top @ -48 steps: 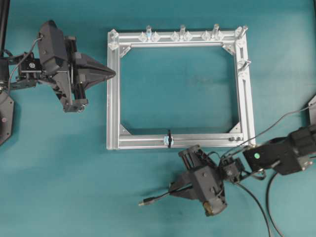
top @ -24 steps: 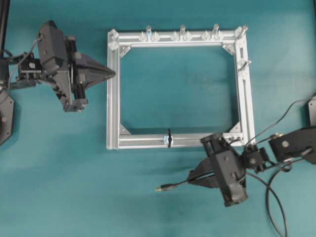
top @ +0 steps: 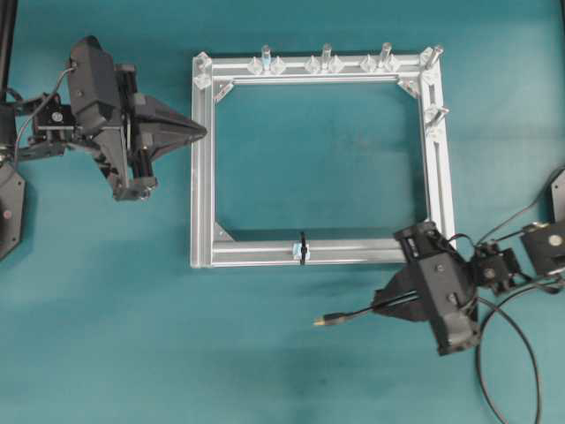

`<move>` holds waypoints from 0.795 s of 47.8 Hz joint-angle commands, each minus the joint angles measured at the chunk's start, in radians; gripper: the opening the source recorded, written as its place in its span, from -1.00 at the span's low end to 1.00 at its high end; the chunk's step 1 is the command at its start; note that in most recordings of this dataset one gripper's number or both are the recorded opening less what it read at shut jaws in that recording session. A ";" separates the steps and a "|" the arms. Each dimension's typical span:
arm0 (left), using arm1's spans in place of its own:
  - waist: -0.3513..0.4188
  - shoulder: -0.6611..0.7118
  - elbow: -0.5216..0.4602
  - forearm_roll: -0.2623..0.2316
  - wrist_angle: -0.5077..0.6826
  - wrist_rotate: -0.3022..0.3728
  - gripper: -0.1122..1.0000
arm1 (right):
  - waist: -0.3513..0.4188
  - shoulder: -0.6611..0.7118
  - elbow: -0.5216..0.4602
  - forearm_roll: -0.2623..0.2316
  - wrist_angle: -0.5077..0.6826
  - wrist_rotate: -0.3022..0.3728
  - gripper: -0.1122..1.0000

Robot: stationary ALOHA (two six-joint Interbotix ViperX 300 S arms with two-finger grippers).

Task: Insert the wire through the string loop located in the center.
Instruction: 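Lift the cable and carry it right toward the frame's bottom rail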

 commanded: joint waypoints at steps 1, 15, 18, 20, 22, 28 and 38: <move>-0.003 -0.012 -0.011 0.000 -0.005 -0.003 -0.79 | -0.017 -0.052 0.008 0.003 0.011 0.002 -0.67; -0.003 -0.012 -0.009 0.002 -0.003 -0.003 -0.79 | -0.080 -0.135 0.049 0.003 0.058 0.002 -0.67; -0.002 -0.011 -0.009 0.000 -0.005 -0.003 -0.79 | -0.109 -0.152 0.057 0.002 0.077 0.002 -0.67; -0.002 -0.012 -0.009 0.002 -0.005 -0.003 -0.79 | -0.137 -0.164 0.063 0.000 0.092 0.002 -0.67; -0.002 -0.012 -0.009 0.002 -0.005 -0.003 -0.79 | -0.158 -0.173 0.067 0.000 0.104 0.000 -0.67; -0.002 -0.011 -0.009 0.000 -0.005 -0.003 -0.79 | -0.209 -0.196 0.078 -0.002 0.121 0.000 -0.67; -0.002 -0.012 -0.009 0.000 -0.005 -0.003 -0.79 | -0.225 -0.209 0.086 -0.002 0.124 0.002 -0.67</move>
